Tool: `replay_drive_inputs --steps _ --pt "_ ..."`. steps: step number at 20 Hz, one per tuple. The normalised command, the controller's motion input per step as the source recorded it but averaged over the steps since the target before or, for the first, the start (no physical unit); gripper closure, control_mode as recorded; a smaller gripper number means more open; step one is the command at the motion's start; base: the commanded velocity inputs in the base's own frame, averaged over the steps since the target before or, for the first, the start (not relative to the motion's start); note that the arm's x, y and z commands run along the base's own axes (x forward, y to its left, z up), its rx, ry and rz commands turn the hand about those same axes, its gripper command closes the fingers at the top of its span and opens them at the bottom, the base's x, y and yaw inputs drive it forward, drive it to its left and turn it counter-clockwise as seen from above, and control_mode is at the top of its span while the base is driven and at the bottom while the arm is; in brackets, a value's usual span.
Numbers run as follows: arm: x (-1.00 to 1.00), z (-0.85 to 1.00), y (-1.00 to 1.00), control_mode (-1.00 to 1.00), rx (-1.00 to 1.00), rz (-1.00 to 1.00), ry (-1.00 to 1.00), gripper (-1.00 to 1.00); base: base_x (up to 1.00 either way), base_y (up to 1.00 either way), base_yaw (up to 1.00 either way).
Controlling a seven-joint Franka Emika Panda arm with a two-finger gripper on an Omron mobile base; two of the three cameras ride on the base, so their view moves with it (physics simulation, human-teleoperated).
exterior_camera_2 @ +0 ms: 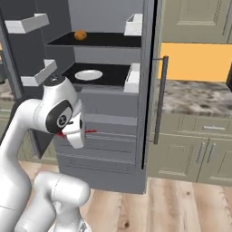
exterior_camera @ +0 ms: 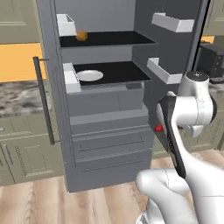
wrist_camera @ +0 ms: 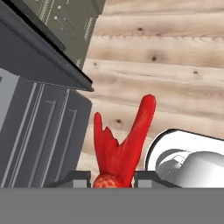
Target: Retrieve the fish from the fridge and place it on the cutting board.
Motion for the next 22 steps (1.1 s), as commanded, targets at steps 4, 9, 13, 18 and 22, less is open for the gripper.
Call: replay_drive_inputs --steps 4,9,13,18,22 --pt "0.00 0.00 0.00 1.00 0.00 0.00 0.00 1.00 0.00 0.72 -0.03" --pt "0.00 0.00 0.00 1.00 0.00 0.00 0.00 1.00 -0.11 0.35 -0.20" --pt "0.00 0.00 0.00 1.00 0.00 0.00 0.00 1.00 -0.25 0.14 -0.48" --pt "0.00 0.00 0.00 1.00 0.00 0.00 0.00 1.00 -0.12 0.92 -0.13" --pt "0.00 0.00 0.00 1.00 0.00 0.00 0.00 1.00 -0.10 1.00 0.00"
